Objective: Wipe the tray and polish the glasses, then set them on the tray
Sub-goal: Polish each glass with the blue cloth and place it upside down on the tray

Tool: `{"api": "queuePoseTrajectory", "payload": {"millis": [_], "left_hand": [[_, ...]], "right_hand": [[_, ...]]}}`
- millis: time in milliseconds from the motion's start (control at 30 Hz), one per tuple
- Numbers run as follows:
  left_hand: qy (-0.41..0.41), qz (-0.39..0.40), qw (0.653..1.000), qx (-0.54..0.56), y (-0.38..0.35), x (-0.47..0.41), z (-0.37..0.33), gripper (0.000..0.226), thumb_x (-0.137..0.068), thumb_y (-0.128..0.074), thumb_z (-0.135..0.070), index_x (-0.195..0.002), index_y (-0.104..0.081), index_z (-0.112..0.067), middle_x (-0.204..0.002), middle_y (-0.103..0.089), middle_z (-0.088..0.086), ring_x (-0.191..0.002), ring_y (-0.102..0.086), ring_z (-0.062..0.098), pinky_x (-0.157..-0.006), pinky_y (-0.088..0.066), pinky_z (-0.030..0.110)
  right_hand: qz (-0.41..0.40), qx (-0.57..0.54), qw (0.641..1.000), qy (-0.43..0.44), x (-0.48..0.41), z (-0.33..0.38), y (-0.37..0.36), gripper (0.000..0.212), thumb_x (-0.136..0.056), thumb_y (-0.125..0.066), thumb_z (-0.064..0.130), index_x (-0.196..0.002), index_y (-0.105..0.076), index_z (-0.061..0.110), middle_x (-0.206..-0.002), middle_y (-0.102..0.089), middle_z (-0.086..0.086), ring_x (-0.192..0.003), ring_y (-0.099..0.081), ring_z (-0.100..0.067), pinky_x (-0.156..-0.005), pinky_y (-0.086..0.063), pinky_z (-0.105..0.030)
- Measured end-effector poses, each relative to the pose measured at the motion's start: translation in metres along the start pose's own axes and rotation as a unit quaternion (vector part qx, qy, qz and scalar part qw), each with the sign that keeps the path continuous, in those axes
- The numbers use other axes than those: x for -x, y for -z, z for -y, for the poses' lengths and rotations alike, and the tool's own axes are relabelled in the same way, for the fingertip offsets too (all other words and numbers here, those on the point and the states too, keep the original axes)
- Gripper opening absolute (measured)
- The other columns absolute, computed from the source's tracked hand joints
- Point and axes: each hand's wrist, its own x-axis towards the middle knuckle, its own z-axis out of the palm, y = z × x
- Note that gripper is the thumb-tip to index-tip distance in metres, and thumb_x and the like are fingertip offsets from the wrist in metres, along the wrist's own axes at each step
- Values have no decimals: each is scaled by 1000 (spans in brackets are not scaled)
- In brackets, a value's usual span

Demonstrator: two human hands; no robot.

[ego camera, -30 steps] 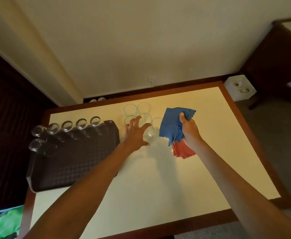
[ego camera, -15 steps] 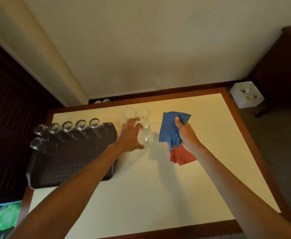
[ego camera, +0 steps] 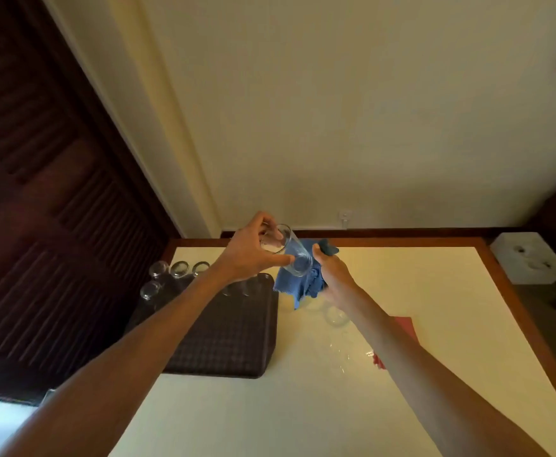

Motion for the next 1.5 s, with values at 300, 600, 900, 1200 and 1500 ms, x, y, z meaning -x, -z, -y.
{"api": "queuePoseTrajectory", "payload": {"millis": [300,600,900,1200,1500], "left_hand": [[-23,-50,998,-31,91,19,31,68,-67,-96,-39,-118,-52,-26,-112,-68,-10,-101,-67,5,-88,-57,23],[63,-100,943,311,178,39,72,74,-70,-96,-28,-132,-59,-13,-110,-73,4,-98,-67,21,-89,-51,36],[96,-24,865,491,180,77,84,48,-100,-64,-41,-130,-68,-5,-114,-74,12,-99,-71,30,-84,-57,41],[140,4,797,588,206,93,98,62,-106,-38,-52,-145,-55,-7,-138,-63,17,-126,-61,36,-108,-47,44],[126,30,793,595,198,103,81,58,-109,-36,-46,-135,-65,-3,-134,-66,20,-125,-61,37,-115,-43,48]], "right_hand": [[5,-9,999,49,27,2,-91,32,-105,-52,26,-129,-55,6,-120,-66,-18,-104,-67,-33,-89,-55,-48],[2,113,977,181,57,24,-184,29,-105,-48,35,-90,-51,11,-69,-41,-7,-62,-44,-19,-58,-32,-34],[17,209,926,315,104,9,-295,31,-109,-37,36,-99,-59,16,-78,-66,0,-66,-66,-5,-60,-48,-20],[84,329,870,358,123,-47,-302,76,-102,-32,61,-161,-3,23,-168,-4,3,-140,-14,7,-102,-21,5],[-168,383,747,517,120,-35,-294,62,-100,-58,44,-152,-40,16,-106,-73,-1,-88,-71,-14,-79,-58,-25]]}}
